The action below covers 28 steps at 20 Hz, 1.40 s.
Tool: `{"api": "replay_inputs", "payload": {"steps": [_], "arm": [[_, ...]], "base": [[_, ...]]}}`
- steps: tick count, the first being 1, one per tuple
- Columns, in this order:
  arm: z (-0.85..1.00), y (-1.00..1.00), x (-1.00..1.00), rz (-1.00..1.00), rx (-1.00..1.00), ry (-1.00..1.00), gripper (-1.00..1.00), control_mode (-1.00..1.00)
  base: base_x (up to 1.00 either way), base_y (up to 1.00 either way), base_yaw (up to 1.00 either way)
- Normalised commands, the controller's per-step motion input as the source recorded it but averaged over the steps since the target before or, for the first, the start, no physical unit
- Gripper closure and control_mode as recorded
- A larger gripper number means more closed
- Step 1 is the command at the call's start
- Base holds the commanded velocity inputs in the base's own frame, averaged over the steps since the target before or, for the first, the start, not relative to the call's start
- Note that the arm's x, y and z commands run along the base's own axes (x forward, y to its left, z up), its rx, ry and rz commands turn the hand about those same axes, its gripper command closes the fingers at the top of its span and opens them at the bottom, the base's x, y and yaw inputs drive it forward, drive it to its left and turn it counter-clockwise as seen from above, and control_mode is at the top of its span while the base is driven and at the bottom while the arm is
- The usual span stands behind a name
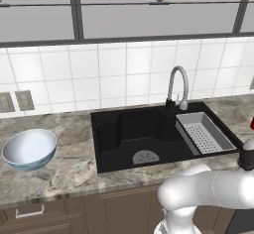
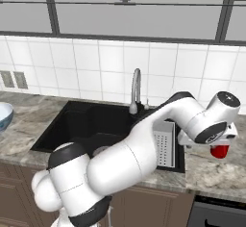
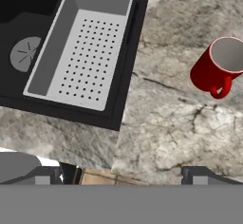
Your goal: Pick the mug and place it in the sink. Pick the bowl and place it in the open cabinet and then close the cabinet.
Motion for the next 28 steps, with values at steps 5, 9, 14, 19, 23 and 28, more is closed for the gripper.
{"api": "replay_inputs", "payload": {"steps": [5, 9, 14, 19, 23, 28], "arm": [[-0.18, -0.30, 0.27, 0.00, 0.00, 0.00, -1.00, -1.00], [-0.16, -0.38, 0.08, 0.00, 0.02, 0.00, -1.00, -1.00], [-0.17, -0.33, 0.14, 0.00, 0.02, 0.02, -1.00, -1.00], [-0.24, -0.25, 0.19, 0.00, 0.00, 0.02, -1.00, -1.00], [-0.20, -0.14, 0.26, 0.00, 0.03, 0.08, -1.00, -1.00], [-0.25, -0.18, 0.33, 0.00, 0.06, 0.12, -1.00, -1.00]], "base": [[0.00, 0.00, 0.00], [0.00, 0.00, 0.00], [0.00, 0.00, 0.00], [0.00, 0.00, 0.00], [0.00, 0.00, 0.00], [0.00, 0.00, 0.00]]}}
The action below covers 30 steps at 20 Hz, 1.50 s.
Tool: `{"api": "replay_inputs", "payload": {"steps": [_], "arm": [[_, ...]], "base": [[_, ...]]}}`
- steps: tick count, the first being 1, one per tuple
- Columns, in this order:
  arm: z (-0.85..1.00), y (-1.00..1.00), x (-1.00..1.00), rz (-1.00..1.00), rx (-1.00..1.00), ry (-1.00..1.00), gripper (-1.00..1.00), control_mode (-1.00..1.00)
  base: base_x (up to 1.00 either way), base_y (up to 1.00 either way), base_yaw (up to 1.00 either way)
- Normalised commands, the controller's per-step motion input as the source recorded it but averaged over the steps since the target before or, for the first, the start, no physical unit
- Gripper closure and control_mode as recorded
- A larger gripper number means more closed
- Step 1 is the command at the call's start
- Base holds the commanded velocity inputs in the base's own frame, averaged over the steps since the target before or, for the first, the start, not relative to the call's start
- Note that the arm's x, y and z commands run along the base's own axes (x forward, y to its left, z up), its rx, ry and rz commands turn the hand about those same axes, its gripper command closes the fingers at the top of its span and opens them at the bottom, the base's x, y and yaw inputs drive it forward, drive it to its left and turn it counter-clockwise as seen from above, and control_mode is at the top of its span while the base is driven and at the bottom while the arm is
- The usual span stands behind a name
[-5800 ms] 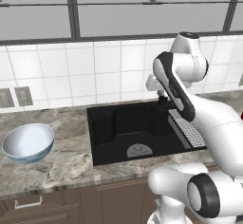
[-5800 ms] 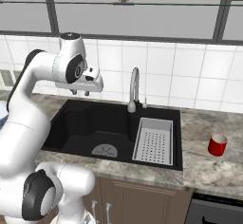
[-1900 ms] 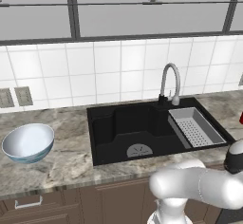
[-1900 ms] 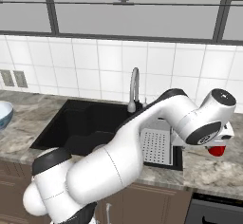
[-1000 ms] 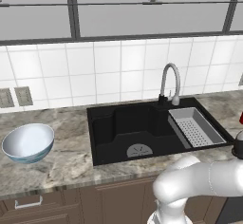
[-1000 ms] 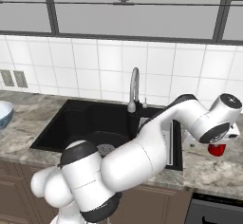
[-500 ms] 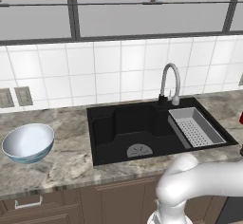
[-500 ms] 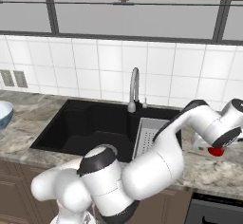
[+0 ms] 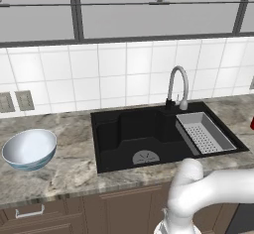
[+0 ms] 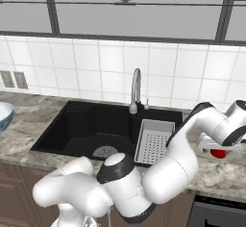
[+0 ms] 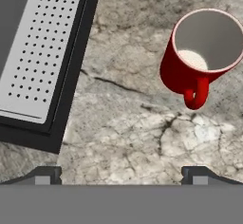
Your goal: Pick the mug and place it in the sink. Pick the bowl and place it in the open cabinet and then close the cabinet.
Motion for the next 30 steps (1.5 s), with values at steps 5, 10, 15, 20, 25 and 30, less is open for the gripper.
{"api": "replay_inputs", "payload": {"steps": [5, 10, 15, 20, 25, 30], "arm": [[-0.26, -0.23, 0.28, 0.00, 0.07, 0.08, -1.00, -1.00], [-0.18, -0.27, 0.30, 0.00, 0.02, 0.03, -1.00, -1.00], [-0.09, -0.29, 0.29, 0.00, 0.00, 0.00, -1.00, -1.00], [-0.10, -0.32, 0.15, 0.00, 0.01, 0.00, -1.00, -1.00], [-0.14, -0.21, 0.14, 0.00, 0.00, 0.00, -1.00, -1.00], [-0.16, -0.12, 0.18, 0.00, 0.00, 0.00, -1.00, -1.00]], "base": [[0.00, 0.00, 0.00], [0.00, 0.00, 0.00], [0.00, 0.00, 0.00], [0.00, 0.00, 0.00], [0.00, 0.00, 0.00], [0.00, 0.00, 0.00]]}}
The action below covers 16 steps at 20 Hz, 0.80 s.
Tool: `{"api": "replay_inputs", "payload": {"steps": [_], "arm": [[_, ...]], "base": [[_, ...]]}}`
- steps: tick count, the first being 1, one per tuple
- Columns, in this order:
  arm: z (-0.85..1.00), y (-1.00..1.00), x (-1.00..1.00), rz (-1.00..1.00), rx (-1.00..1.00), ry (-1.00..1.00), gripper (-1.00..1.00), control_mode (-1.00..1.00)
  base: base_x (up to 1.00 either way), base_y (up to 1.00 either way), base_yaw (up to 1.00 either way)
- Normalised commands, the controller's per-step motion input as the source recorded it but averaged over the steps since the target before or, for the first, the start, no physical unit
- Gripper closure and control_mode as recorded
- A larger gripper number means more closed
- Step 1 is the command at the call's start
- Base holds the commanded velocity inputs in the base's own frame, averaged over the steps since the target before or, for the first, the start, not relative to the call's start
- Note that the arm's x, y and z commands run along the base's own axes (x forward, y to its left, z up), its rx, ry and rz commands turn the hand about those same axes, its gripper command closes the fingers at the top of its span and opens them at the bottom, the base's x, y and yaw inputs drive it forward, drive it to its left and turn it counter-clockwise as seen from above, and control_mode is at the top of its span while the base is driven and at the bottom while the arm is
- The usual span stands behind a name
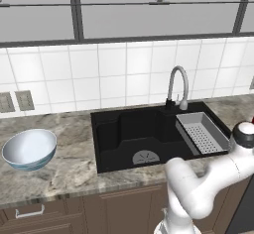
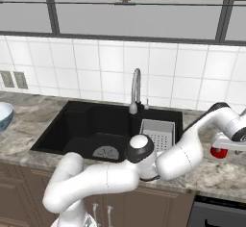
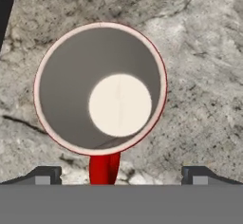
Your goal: Pick the mug and place it in the sink. Pick the bowl and place it in the open cabinet and then close the cabinet.
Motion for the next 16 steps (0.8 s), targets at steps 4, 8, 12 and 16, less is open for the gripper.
{"api": "replay_inputs", "payload": {"steps": [4, 8, 12, 16], "arm": [[-0.09, -0.02, 0.08, 0.00, 0.00, 0.00, -1.00, -1.00], [-0.02, 0.00, 0.00, 0.00, 0.00, 0.00, -1.00, -1.00], [-0.19, 0.06, -0.01, 0.00, 0.00, 0.00, 1.00, -1.00], [-0.23, 0.28, -0.14, -0.01, -0.01, -0.05, 1.00, -1.00]], "base": [[0.00, 0.00, 0.00], [0.00, 0.00, 0.00], [0.00, 0.00, 0.00], [0.00, 0.00, 0.00]]}}
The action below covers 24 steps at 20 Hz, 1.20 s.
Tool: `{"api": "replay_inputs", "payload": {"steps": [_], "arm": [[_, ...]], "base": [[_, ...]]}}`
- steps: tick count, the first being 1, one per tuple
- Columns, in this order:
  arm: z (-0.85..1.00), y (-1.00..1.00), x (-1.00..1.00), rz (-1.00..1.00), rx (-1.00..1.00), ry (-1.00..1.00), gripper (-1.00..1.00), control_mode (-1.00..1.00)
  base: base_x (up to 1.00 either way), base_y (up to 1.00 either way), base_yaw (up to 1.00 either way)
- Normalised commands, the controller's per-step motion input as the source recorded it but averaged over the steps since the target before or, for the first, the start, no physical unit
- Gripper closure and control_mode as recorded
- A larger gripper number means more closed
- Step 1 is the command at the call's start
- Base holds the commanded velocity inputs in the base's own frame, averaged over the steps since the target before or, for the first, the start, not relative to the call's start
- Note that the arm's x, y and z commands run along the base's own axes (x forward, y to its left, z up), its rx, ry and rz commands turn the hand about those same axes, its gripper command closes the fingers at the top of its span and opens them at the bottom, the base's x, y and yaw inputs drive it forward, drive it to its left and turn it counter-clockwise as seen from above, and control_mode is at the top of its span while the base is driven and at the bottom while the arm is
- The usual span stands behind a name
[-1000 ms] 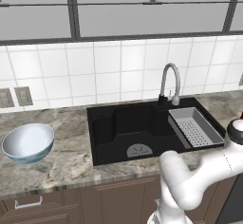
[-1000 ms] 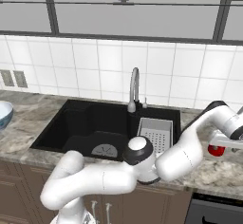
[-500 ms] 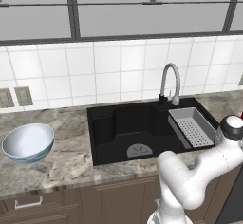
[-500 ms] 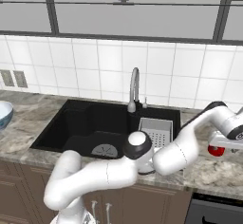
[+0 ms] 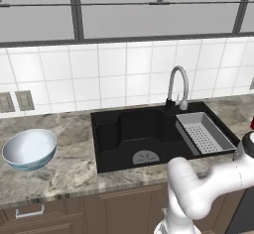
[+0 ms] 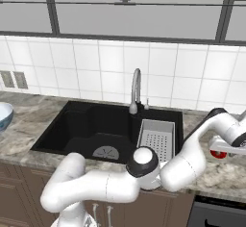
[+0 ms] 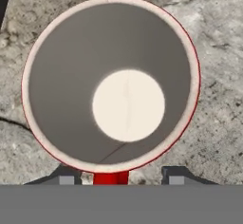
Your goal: Pick the mug and place it in the sink. Pick the bowl and place it in the open cabinet and then close the cabinet.
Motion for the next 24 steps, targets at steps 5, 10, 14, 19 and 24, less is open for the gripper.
{"api": "replay_inputs", "payload": {"steps": [5, 10, 14, 19, 24], "arm": [[-0.07, 0.05, 0.00, -0.04, 0.00, -0.04, 1.00, -1.00], [0.01, 0.07, -0.22, -0.01, -0.02, -0.09, 1.00, -1.00], [0.37, 0.16, -0.35, 0.00, -0.19, -0.30, 1.00, -1.00], [0.63, 0.67, -0.34, 0.00, 0.00, -0.01, 1.00, -1.00], [0.28, 1.00, -0.39, 0.00, -0.07, 0.00, 1.00, -1.00]], "base": [[0.00, 0.00, 0.00], [0.00, 0.00, 0.00], [0.00, 0.00, 0.00], [0.00, 0.00, 0.00], [0.00, 0.00, 0.00]]}}
